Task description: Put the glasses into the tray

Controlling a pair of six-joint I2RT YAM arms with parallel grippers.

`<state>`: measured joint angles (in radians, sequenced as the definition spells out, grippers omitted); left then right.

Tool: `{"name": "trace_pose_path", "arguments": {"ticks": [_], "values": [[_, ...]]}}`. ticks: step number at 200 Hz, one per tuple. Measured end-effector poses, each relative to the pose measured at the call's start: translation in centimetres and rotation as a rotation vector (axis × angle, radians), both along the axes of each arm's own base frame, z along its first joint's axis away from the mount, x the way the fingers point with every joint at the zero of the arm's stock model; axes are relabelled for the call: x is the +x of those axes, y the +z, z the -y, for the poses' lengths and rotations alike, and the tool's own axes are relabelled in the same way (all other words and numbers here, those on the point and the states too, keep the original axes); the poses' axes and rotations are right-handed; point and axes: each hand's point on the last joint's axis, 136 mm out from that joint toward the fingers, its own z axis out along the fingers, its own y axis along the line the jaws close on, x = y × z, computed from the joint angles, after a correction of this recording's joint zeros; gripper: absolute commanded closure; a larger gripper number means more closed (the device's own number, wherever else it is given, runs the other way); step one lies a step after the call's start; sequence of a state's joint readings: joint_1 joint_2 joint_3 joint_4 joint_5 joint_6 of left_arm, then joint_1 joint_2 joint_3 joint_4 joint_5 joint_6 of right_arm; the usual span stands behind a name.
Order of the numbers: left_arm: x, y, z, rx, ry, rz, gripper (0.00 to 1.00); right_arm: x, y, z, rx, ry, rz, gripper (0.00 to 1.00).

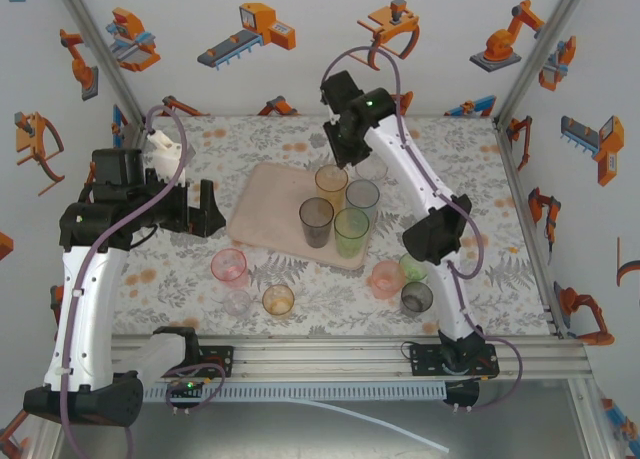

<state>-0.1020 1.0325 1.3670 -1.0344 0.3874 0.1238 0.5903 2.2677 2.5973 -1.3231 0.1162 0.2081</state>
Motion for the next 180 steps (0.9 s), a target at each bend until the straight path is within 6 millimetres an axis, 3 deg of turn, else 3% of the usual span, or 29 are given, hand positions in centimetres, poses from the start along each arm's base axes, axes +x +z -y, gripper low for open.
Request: {"name": "trace_pose_path", "arguments": {"ticks": [27, 45, 64, 87, 108, 132, 159, 180], "values": [[-0.2, -0.2, -0.1, 0.014, -0.009, -0.005, 0.03, -1.1, 4.5, 0.9, 0.047, -0.007, 0.074, 0.65], [-0.5, -0.5, -0.1, 0.026, -0.018, -0.013, 0.03, -3.0, 8.2, 2.4, 0.077, -0.026, 0.128, 0.66], [-0.7, -0.6, -0.2, 0.037, -0.029, -0.015, 0.03, -6.6, 11.4, 5.4, 0.093, -0.063, 0.167, 0.66], [-0.9, -0.7, -0.2, 0.046, -0.038, -0.013, 0.03, -12.0, 13.1, 9.6, 0.111, -0.115, 0.191, 0.66], [-1.2, -1.4, -0.2, 0.054, -0.046, -0.024, 0.03, -16.5, 12.1, 13.1, 0.117, -0.170, 0.177, 0.66], [-1.4, -2.8, -0.2, 0.059, -0.049, -0.060, 0.03, -20.8, 8.0, 15.9, 0.103, -0.235, 0.101, 0.67], [-1.5, -3.8, -0.3, 0.071, -0.052, -0.082, 0.03, -23.7, 3.2, 17.6, 0.087, -0.298, 0.009, 0.67], [-1.6, -4.8, -0.4, 0.085, -0.065, -0.101, 0.03, -24.8, 1.1, 18.1, 0.106, -0.333, -0.024, 0.68]]}}
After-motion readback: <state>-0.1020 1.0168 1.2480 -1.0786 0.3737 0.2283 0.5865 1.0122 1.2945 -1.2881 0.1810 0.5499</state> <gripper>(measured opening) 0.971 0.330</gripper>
